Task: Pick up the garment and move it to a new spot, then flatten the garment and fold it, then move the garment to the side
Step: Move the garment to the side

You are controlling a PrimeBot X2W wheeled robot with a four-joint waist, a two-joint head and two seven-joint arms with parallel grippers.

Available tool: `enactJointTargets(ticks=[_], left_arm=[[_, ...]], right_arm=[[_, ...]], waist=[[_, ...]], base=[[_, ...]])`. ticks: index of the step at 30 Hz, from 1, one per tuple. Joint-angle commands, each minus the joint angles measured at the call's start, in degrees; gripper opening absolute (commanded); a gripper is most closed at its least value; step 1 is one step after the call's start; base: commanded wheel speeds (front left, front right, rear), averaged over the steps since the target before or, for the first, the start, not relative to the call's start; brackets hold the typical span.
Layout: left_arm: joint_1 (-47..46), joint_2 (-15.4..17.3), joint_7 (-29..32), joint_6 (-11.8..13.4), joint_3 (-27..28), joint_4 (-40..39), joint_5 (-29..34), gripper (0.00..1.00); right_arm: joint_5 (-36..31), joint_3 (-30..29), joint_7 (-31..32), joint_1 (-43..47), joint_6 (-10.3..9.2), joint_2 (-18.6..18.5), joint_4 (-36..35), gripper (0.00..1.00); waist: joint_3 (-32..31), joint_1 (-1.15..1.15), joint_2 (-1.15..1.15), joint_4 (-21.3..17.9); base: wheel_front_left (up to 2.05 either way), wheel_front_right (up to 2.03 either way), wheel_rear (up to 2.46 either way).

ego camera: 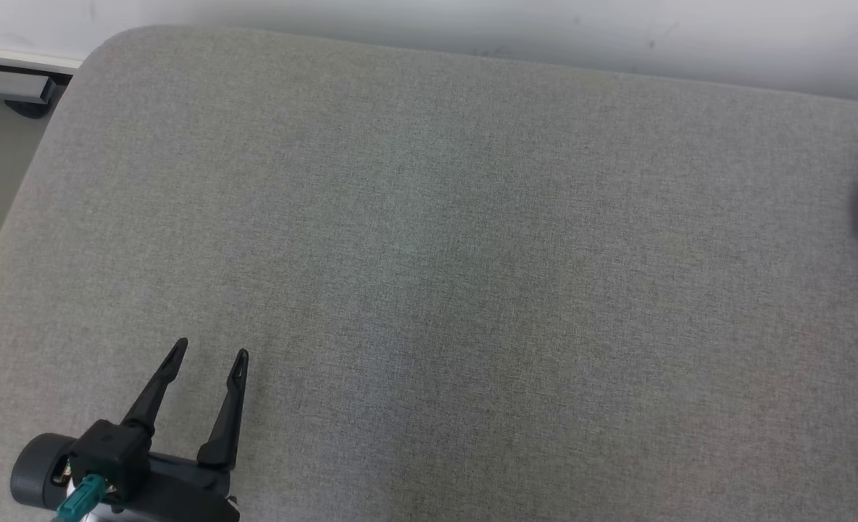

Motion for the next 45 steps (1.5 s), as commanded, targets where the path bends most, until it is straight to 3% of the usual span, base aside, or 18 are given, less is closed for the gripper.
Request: enactJointTargets(ticks=[1, 10, 19, 29, 38, 41, 45], left_arm=[[0.2, 0.5, -0.1, 0.2, 0.1, -0.2, -0.6, 1.0], [-0.2, 0.4, -0.2, 0.5, 0.0, -0.2, -0.9, 1.0], [0.3, -0.1, -0.5, 0.9, 0.1, 0.6, -1.2, 1.0], [3.7, 0.0, -0.5, 2.5, 1.4, 0.3, -1.6, 1.0], [7.0, 0.6, -0.6, 3.9, 2.3, -0.2, -2.3, 1.0], [7.8, 0.8, -0.3, 4.1, 2.2, -0.3, -2.4, 1.0], [9.5, 1.0, -0.1, 5.0, 2.4, -0.8, -2.8, 1.0]], right_arm=[[-0.8, 0.4, -1.1, -0.7, -0.03, 0.1, 0.5, 1.0], [-1.9, 0.6, -3.6, -1.1, -0.03, 1.3, 1.6, 1.0], [2.9, -2.7, -15.8, 3.7, -0.04, 3.9, -3.4, 1.0], [7.8, -5.0, -32.6, 15.4, -0.04, 7.6, -10.6, 1.0], [8.4, -6.1, -39.1, 23.3, -0.04, 11.5, -15.3, 1.0], [8.0, -9.3, -39.5, 25.9, -0.04, 11.8, -17.7, 1.0], [0.7, -20.5, -39.4, 34.8, -0.03, 12.1, -23.9, 1.0]], waist=[[0.2, 0.0, -0.01, 0.0], [0.5, 0.0, -0.01, -0.1], [-2.7, 0.0, -0.01, -0.4], [-9.3, 0.0, -0.01, -1.7], [-14.1, 0.0, -0.01, -3.7], [-15.6, 0.0, -0.01, -3.7], [-17.9, 0.0, -0.01, -4.3]], base=[[0.0, 0.0, 0.0], [0.0, 0.0, 0.0], [0.0, 0.0, 0.0], [0.0, 0.0, 0.0], [0.0, 0.0, 0.0], [0.0, 0.0, 0.0], [0.0, 0.0, 0.0]])
